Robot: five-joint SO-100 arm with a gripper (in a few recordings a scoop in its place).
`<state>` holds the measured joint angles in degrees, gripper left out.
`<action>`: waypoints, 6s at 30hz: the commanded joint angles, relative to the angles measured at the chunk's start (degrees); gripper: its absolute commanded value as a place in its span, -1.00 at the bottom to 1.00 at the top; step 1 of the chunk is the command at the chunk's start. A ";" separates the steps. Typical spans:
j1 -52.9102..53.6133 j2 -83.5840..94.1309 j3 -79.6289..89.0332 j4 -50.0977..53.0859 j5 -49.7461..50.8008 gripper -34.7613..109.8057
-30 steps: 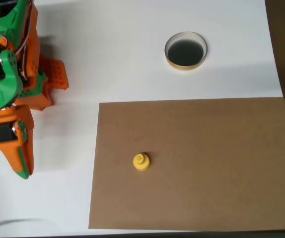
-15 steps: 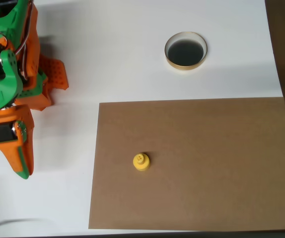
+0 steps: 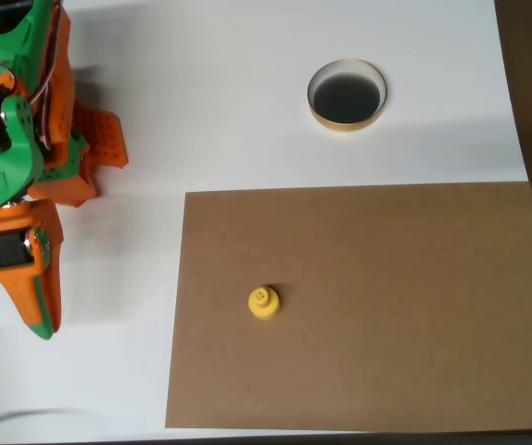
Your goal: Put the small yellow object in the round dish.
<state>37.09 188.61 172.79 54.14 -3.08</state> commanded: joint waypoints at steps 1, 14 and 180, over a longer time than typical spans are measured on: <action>0.53 2.02 -2.02 -0.62 -1.14 -0.39; -0.79 1.23 -13.36 3.96 -0.35 -0.27; -98.17 -108.02 -95.01 25.40 -2.90 -0.53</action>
<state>-58.36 79.37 80.33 80.86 -6.24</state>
